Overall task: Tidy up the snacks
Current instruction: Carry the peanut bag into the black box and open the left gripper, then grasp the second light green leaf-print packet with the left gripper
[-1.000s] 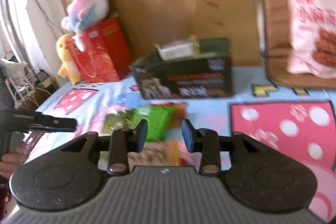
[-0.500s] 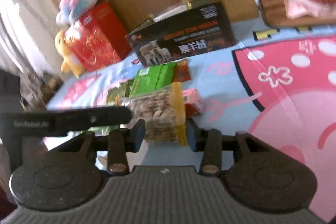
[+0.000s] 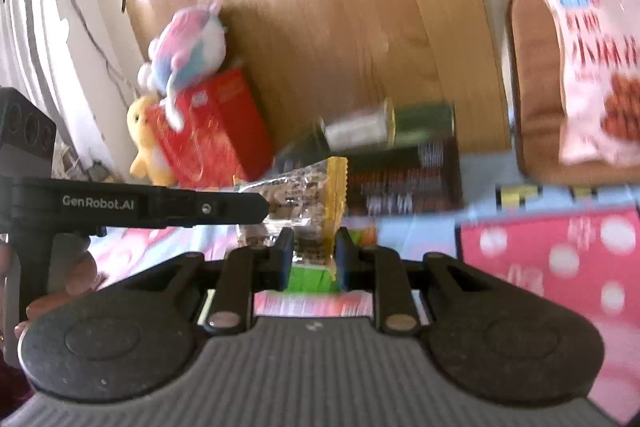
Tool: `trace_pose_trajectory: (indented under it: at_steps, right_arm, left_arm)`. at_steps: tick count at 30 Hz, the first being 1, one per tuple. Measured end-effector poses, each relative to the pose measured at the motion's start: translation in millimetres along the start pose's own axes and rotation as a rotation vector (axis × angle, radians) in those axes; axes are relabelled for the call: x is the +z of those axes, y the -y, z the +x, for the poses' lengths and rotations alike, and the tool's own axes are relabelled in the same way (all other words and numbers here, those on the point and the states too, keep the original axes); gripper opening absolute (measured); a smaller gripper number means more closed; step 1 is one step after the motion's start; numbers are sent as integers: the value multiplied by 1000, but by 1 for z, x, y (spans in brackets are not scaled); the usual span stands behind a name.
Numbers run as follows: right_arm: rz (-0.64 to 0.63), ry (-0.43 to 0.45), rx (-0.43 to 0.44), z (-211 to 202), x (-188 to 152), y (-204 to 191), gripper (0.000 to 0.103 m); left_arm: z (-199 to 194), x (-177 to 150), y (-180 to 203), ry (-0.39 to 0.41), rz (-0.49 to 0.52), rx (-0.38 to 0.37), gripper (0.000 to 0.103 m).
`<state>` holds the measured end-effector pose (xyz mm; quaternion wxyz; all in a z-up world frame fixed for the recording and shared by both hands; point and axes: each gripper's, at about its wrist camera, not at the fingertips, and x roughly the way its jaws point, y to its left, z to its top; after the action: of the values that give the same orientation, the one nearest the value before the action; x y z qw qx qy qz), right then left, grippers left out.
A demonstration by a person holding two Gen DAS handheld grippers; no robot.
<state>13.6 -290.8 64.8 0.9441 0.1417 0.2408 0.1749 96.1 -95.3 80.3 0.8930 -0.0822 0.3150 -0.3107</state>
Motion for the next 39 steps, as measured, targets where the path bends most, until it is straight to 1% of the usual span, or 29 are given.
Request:
trace_pose_trajectory:
  at_steps: [4,5,7,8,9,10,11,13,15,18,20,22,24,27,29,32,33,35,37,39]
  right_arm:
    - [-3,30,-16,36,37,17,25]
    - [3,30,-23,47,45,22,25]
    - [-1,34,-46,68,56,30,31]
    - [-13,30,-71,81,59,34,34]
    - [-24,21,-115,91,61,38,44]
    - [-15,17,-167,96,61,43,47]
    - [17,23,-178,96,61,50,47]
    - [101,60,-127,82,56,65,47]
    - [141,73,-102,67,47,73,47]
    - [169,11,-31,57,29,75,47]
    - [158,-38,17,56,18,70,47]
    - [132,-74,36,56,9,60,47]
    - [123,-123,34,60,-1,52,47]
    - [148,-171,48,58,-13,45,47]
    - [166,-184,83,51,-19,38,47]
    - [104,-189,157,32,-23,12,47]
    - [74,-204,190,28,-24,0,47]
    - [12,-242,225,25,-29,-25,47]
    - [-62,-308,216,26,-38,-47,46]
    - [-97,-339,194,29,-46,-57,45]
  left_arm:
    - [30,37,-11,26,-25,38,30]
    - [39,45,-14,30,-23,52,32]
    - [62,55,-22,19,-30,81,39]
    - [73,57,-27,0,-42,91,39]
    - [82,59,-34,-24,-60,106,39]
    - [84,57,-39,-29,-78,115,39]
    - [80,55,-46,-21,-102,105,39]
    - [63,46,-61,-1,-139,61,39]
    - [42,32,-75,10,-159,49,39]
    - [13,9,-95,-5,-196,83,39]
    - [-4,-3,-105,-19,-230,103,39]
    - [-19,-19,-111,-33,-251,117,39]
    - [-33,-34,-111,-41,-256,122,39]
    - [-50,-53,-107,-40,-253,104,39]
    - [-59,-64,-103,-37,-251,107,39]
    - [-68,-79,-105,-49,-273,105,39]
    - [-70,-83,-107,-57,-287,107,39]
    - [-72,-90,-113,-71,-322,106,39]
    - [-73,-96,-118,-85,-352,81,39]
    - [-71,-101,-117,-98,-361,63,39]
